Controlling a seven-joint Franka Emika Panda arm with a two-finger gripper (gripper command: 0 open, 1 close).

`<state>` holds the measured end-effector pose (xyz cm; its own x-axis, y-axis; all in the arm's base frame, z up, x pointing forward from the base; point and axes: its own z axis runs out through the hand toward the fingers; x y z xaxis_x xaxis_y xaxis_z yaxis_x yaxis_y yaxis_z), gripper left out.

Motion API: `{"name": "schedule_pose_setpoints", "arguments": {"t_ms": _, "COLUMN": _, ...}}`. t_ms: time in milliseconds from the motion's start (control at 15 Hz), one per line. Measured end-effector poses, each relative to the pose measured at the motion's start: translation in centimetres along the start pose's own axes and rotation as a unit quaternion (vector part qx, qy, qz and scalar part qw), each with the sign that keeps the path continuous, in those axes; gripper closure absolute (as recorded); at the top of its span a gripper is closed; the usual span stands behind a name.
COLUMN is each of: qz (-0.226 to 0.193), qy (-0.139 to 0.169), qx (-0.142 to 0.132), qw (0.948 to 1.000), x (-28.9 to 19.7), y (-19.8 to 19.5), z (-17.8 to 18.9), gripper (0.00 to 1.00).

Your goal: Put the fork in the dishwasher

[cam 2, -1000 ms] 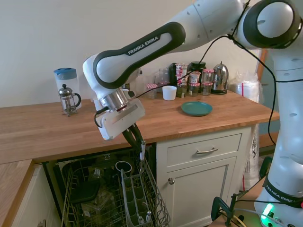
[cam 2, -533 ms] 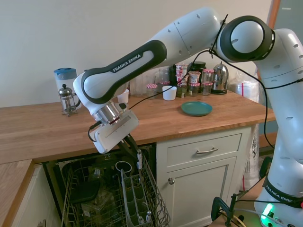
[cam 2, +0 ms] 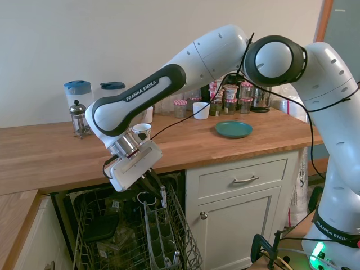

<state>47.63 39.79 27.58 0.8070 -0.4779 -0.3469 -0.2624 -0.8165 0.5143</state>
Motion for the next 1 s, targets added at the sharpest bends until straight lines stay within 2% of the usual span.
{"name": "schedule_pose_setpoints", "arguments": {"t_ms": 733, "qz": 0.004, "qy": -0.019, "qx": -0.015, "qw": 0.9997, "x": 1.8, "y": -2.0, "z": 2.2, "gripper": 1.00}}
{"name": "schedule_pose_setpoints", "arguments": {"t_ms": 1000, "qz": 0.003, "qy": -0.018, "qx": -0.038, "qw": 0.9991, "x": 0.9, "y": -2.9, "z": 1.1, "gripper": 1.00}}
